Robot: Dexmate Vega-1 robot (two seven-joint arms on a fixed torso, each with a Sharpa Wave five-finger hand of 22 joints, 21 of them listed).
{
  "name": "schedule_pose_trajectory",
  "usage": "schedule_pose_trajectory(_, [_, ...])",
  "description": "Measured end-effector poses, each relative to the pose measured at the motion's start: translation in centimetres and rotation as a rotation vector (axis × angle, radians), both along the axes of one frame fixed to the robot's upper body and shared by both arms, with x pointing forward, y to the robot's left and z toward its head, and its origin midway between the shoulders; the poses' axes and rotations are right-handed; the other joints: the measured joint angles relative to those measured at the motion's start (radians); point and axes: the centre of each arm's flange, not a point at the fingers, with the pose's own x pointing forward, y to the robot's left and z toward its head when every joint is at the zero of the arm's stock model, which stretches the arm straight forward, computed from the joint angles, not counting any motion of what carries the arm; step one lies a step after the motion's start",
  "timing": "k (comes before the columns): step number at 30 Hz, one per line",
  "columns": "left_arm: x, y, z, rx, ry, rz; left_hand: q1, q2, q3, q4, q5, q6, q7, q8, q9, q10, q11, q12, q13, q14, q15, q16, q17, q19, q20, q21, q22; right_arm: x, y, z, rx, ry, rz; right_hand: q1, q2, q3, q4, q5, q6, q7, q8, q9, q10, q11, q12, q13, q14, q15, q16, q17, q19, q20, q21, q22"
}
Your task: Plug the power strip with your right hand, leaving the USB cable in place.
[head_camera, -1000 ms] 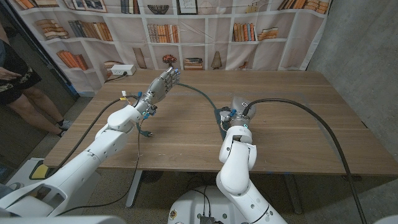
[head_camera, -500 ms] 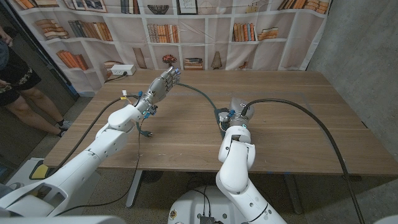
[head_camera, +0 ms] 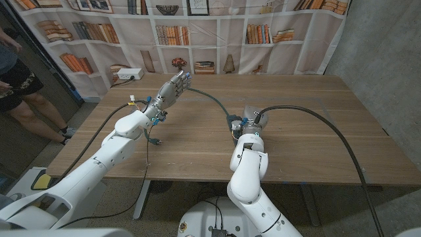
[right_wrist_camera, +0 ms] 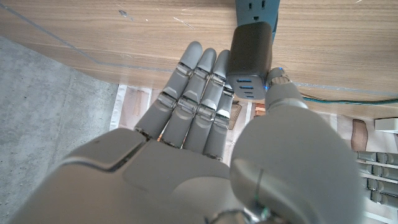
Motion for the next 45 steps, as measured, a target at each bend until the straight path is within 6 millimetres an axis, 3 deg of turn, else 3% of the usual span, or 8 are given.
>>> schedule_pose_trajectory(45, [0.3,0.1,0.0,0.01,0.01,-0.007,0.008,0.008,0.0,0.0,0.0,0.0,0.0,-0.004,0.0,0.0,0.0,0.0,0.003,0.0,0.0,0.0,0.0,-0.005,0.005,-0.004,0.0,0.6,0.9,-1.1,0.053,0.01,-0.079,-0.017,-0.005,0.0,0.0,0.044,0.002,0.002,0.003,0.005,0.007,0.007,0.005,0.014,-0.011,0.004,0.0,0.0,-0.018,0.004,0.015,-0.002])
